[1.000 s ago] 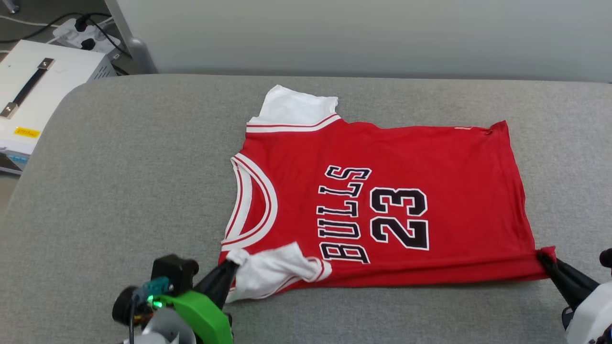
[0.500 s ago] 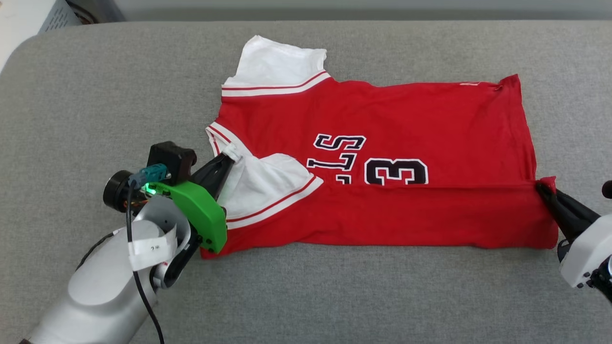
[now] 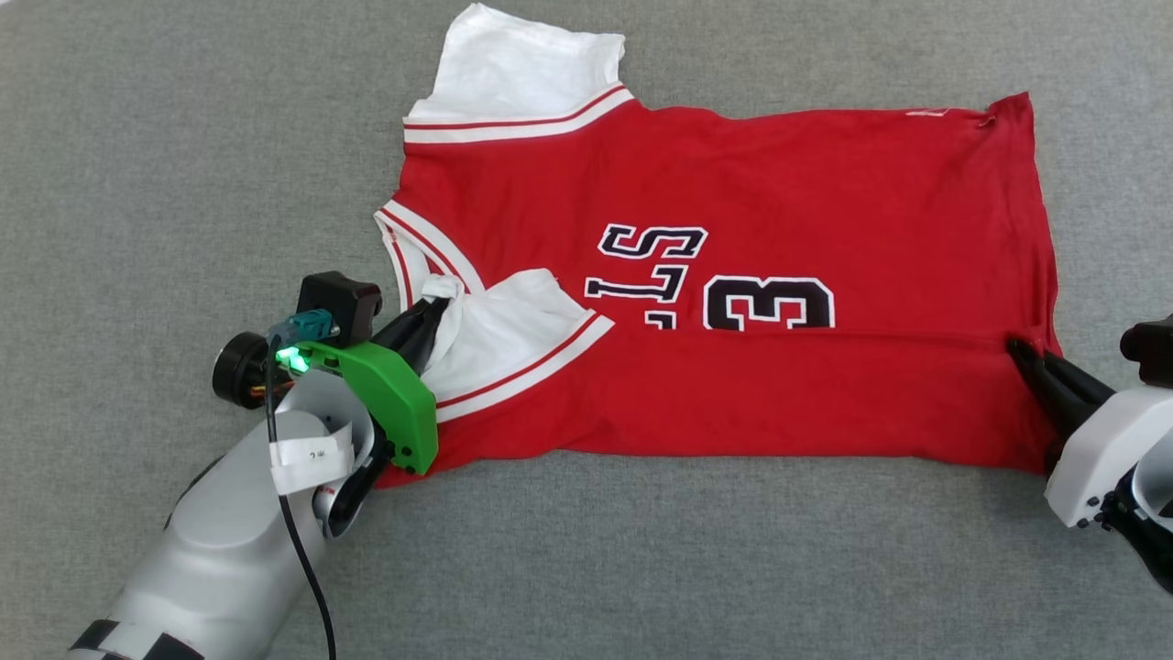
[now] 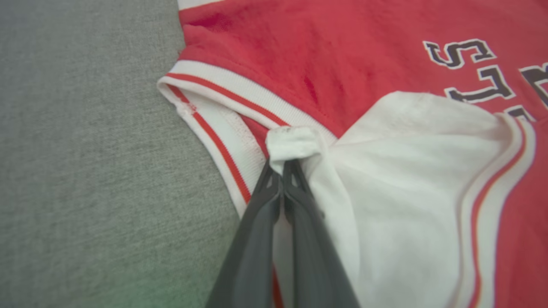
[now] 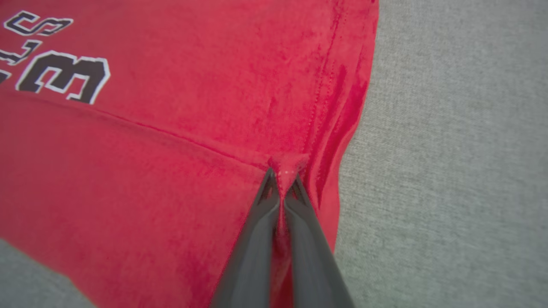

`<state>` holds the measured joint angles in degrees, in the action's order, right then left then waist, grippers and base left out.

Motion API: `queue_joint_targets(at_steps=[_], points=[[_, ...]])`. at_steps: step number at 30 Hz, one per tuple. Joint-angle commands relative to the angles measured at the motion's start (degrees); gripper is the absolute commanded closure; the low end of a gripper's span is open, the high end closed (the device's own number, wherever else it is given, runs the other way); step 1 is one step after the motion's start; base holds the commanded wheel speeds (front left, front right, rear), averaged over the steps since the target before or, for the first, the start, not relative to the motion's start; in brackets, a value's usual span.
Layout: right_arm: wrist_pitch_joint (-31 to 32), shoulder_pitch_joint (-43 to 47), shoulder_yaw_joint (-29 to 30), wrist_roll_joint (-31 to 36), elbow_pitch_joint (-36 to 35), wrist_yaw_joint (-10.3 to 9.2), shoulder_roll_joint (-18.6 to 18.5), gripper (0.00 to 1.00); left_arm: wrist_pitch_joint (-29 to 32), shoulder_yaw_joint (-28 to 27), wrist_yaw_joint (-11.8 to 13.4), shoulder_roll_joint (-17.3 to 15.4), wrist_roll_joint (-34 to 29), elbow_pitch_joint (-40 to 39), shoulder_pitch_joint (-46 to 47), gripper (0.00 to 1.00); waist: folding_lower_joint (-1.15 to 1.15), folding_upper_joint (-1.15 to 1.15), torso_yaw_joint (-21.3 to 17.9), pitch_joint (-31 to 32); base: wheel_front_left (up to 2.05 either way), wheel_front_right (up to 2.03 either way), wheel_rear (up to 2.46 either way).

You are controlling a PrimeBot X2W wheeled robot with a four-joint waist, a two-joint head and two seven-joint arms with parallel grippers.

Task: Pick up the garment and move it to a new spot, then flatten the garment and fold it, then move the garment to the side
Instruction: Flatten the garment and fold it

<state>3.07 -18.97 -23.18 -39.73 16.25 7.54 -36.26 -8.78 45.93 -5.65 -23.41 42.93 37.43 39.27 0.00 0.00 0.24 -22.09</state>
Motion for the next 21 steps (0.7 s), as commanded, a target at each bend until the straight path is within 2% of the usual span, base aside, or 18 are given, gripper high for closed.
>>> queue_joint_targets(at_steps=[1,2,3,4,5,10,13,18,21], points=[[-0.4,-0.5,-0.7,-0.4,0.7,-0.05,0.4,1.0,0.3,0.9,-0.3,0.8,0.8,2.1,-1.0,1.0,0.0,0.0,0.1,0.9,0.0,0.0,0.0],[-0.6,-0.3,-1.0,-0.6,0.9,-0.05,0.4,0.9,0.0,1.0,-0.5,1.1,1.1,2.9,-1.1,0.75,0.0,0.0,0.2,1.4,0.0,0.0,0.0],[-0.7,-0.1,-1.4,-0.8,1.0,-0.05,0.3,0.65,-0.5,1.1,-0.6,1.1,1.0,3.3,-1.0,0.0,0.0,0.0,0.2,1.8,0.0,0.0,0.0],[-1.2,0.1,-1.5,-0.9,1.0,-0.05,0.1,0.18,-1.4,1.0,-0.6,1.0,0.8,3.8,-0.7,0.0,0.0,0.0,0.3,2.4,0.0,0.0,0.0],[-1.7,0.2,-1.4,-0.9,1.1,-0.05,0.0,0.0,-1.7,0.8,-0.7,0.9,1.0,4.0,-0.5,0.0,0.0,0.0,0.4,2.9,0.0,0.0,0.0],[-4.6,1.3,-0.1,-0.9,0.3,-0.05,-0.3,0.0,-2.6,-0.5,-0.9,-1.2,1.2,2.9,2.5,0.0,0.0,0.0,1.1,5.7,0.0,0.0,0.0],[-5.7,1.8,0.5,-0.3,-0.2,-0.05,-0.2,0.0,-1.0,-2.0,-0.7,-3.0,2.5,1.2,4.4,0.0,0.0,0.0,1.2,7.1,0.0,0.0,0.0],[-6.2,2.7,1.2,0.0,0.0,-0.05,0.4,0.0,8.0,-2.6,-0.9,-5.8,5.5,-3.9,7.0,0.0,0.0,0.0,1.7,9.0,0.0,0.0,0.0],[-6.3,3.1,1.2,0.3,0.0,-0.05,0.7,0.0,17.5,-1.8,-1.3,-6.7,9.9,-6.9,7.3,0.0,0.0,0.0,2.0,9.9,0.0,0.0,0.0]])
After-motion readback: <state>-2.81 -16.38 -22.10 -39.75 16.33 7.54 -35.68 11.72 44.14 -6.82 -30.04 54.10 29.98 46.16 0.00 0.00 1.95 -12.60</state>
